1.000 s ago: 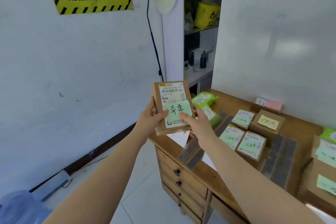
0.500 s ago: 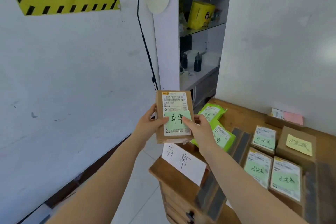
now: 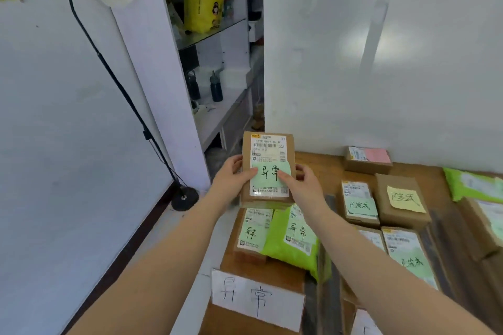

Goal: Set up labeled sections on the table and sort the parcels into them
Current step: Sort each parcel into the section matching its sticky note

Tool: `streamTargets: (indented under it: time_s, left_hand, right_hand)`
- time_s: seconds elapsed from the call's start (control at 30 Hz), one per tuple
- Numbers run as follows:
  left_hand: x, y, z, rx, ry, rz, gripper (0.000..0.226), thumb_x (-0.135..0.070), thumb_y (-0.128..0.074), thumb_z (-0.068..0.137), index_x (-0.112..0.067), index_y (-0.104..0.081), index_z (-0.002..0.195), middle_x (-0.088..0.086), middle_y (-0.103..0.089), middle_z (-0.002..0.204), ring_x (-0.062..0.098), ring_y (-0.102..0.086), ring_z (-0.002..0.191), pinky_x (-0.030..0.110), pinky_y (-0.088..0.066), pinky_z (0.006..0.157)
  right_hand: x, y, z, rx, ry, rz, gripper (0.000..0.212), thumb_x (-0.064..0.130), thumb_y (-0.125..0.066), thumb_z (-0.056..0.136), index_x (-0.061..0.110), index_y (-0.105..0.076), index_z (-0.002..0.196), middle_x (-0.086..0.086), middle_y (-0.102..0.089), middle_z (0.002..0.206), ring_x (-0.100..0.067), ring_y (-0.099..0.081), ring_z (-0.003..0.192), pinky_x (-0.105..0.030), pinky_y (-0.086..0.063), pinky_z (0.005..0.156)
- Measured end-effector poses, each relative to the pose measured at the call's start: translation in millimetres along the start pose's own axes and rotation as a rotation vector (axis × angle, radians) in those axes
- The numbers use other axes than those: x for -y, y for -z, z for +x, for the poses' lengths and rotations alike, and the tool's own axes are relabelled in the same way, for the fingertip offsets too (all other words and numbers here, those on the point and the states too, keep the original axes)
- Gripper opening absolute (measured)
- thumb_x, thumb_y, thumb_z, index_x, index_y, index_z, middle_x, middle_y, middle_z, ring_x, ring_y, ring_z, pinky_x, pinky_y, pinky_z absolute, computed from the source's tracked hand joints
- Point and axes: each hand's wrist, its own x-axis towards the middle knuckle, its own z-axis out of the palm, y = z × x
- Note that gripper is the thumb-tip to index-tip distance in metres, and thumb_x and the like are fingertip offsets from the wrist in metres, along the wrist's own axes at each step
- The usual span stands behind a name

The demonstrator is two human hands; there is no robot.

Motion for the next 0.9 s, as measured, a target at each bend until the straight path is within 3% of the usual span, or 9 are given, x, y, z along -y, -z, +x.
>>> streamTargets:
  time_s: [0.07, 0.17, 0.27, 0.37, 0.47, 0.53, 0.67, 0.9]
  left_hand:
    - [1, -10, 30, 0.085, 0.007, -0.01, 0.057, -0.02, -0.066, 0.083, -0.014, -0.041, 0.134, 0.002, -0.052, 0.135, 0.017, -0.059, 0.109, 0.03, -0.052, 0.081]
    - [3, -26, 71, 0.184, 0.032, 0.004, 0.056, -0.021, -0.067, 0.083, -0.015, -0.043, 0.134, 0.002, -0.052, 0.133, 0.019, -0.059, 0.109, 0.036, -0.052, 0.086]
    - [10, -44, 106, 0.279, 0.069, -0.002, 0.054, -0.021, -0.065, 0.084, -0.016, -0.044, 0.134, 0.001, -0.053, 0.129, 0.021, -0.059, 0.106, 0.034, -0.052, 0.082]
    - [19, -58, 134, 0.336, 0.117, -0.003, 0.05, -0.02, -0.064, 0.086, -0.02, -0.045, 0.132, -0.002, -0.055, 0.124, 0.019, -0.06, 0.103, 0.034, -0.052, 0.078]
    - [26, -71, 156, 0.375, 0.134, -0.016, 0.044, -0.018, -0.063, 0.086, -0.022, -0.049, 0.127, -0.006, -0.059, 0.113, 0.01, -0.062, 0.087, 0.026, -0.052, 0.067]
    - [31, -79, 170, 0.391, 0.14, -0.005, 0.042, -0.016, -0.063, 0.086, -0.022, -0.051, 0.125, -0.004, -0.061, 0.115, 0.008, -0.062, 0.086, 0.027, -0.053, 0.068]
    - [45, -90, 190, 0.41, 0.167, 0.109, 0.049, -0.015, -0.064, 0.085, -0.018, -0.048, 0.131, 0.002, -0.06, 0.126, 0.023, -0.061, 0.106, 0.043, -0.053, 0.089]
    - [70, -107, 204, 0.376, 0.132, 0.278, 0.042, -0.021, -0.065, 0.085, -0.017, -0.055, 0.125, 0.005, -0.061, 0.123, 0.025, -0.061, 0.107, 0.045, -0.051, 0.091]
  right_hand:
    - [-1, 6, 18, -0.082, -0.039, -0.023, 0.037, 0.032, -0.068, 0.082, 0.025, -0.047, 0.112, 0.001, -0.062, 0.106, -0.018, -0.065, 0.092, -0.04, -0.056, 0.078]
    - [-3, 13, 42, -0.193, -0.09, -0.089, 0.044, 0.036, -0.067, 0.082, 0.023, -0.047, 0.12, 0.006, -0.061, 0.105, -0.015, -0.064, 0.089, -0.04, -0.057, 0.074]
    - [-10, 20, 67, -0.291, -0.13, -0.125, 0.048, 0.032, -0.067, 0.083, 0.017, -0.047, 0.124, -0.002, -0.062, 0.114, -0.018, -0.065, 0.093, -0.04, -0.056, 0.082]
    - [-18, 26, 89, -0.33, -0.157, -0.205, 0.048, 0.033, -0.064, 0.085, 0.015, -0.046, 0.126, -0.002, -0.062, 0.117, -0.017, -0.064, 0.093, -0.035, -0.056, 0.081]
    - [-28, 32, 109, -0.382, -0.166, -0.236, 0.05, 0.035, -0.064, 0.085, 0.014, -0.045, 0.128, -0.001, -0.061, 0.115, -0.016, -0.062, 0.092, -0.034, -0.054, 0.079]
    - [-34, 35, 122, -0.385, -0.183, -0.26, 0.049, 0.035, -0.062, 0.087, 0.015, -0.044, 0.129, 0.002, -0.06, 0.11, -0.013, -0.062, 0.087, -0.03, -0.054, 0.072]
    - [-51, 35, 145, -0.364, -0.273, -0.351, 0.032, 0.03, -0.056, 0.091, 0.015, -0.046, 0.117, 0.0, -0.064, 0.109, -0.006, -0.059, 0.074, -0.018, -0.048, 0.053]
    - [-74, 38, 172, -0.316, -0.448, -0.532, 0.034, 0.028, -0.048, 0.096, 0.008, -0.042, 0.122, -0.005, -0.059, 0.108, -0.004, -0.047, 0.063, -0.017, -0.035, 0.043]
